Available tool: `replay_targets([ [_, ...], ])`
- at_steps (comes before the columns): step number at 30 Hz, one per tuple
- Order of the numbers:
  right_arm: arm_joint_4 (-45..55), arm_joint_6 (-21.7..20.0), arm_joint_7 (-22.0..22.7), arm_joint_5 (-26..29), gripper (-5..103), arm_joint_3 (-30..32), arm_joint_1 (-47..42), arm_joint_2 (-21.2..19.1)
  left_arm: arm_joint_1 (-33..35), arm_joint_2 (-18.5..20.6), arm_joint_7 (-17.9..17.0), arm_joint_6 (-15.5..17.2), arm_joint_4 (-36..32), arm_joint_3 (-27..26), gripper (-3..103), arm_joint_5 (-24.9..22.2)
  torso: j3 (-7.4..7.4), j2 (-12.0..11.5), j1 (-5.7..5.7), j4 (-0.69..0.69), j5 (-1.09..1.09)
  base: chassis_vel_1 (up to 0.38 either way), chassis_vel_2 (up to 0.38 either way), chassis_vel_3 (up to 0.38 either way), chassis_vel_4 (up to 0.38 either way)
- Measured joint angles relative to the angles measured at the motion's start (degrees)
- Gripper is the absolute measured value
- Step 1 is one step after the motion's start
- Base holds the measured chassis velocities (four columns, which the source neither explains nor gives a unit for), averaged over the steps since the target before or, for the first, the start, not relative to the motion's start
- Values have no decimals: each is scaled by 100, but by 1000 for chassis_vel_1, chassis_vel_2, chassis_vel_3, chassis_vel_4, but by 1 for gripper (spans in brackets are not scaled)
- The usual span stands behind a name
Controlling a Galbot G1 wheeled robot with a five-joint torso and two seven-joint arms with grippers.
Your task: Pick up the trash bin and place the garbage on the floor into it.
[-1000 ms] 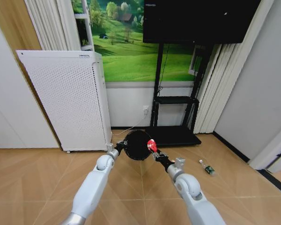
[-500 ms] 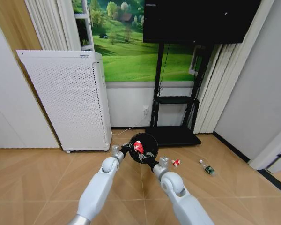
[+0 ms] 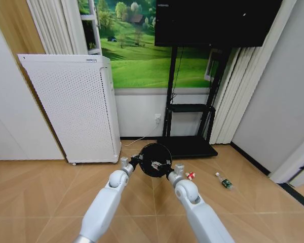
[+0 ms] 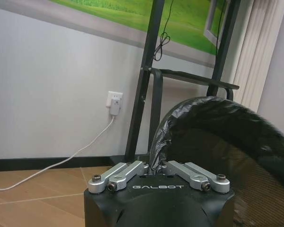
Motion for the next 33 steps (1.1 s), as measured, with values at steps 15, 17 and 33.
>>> replay_targets([
  [15,-1628,909,173,-1229,100,821,367,58,1028,694,-284,204,-1372,-754,4,-308,0,0,0,1,0,0,0,0,0],
  [17,-1817,980,166,-1266,100,807,430,110,1221,767,-280,207,-1536,-888,4,-309,0,0,0,1,0,0,0,0,0],
  [33,-2083,834,-26,-766,100,632,871,46,1940,1166,-146,180,-2082,-1752,4,-301,0,0,0,1,-1,0,0,0,0],
])
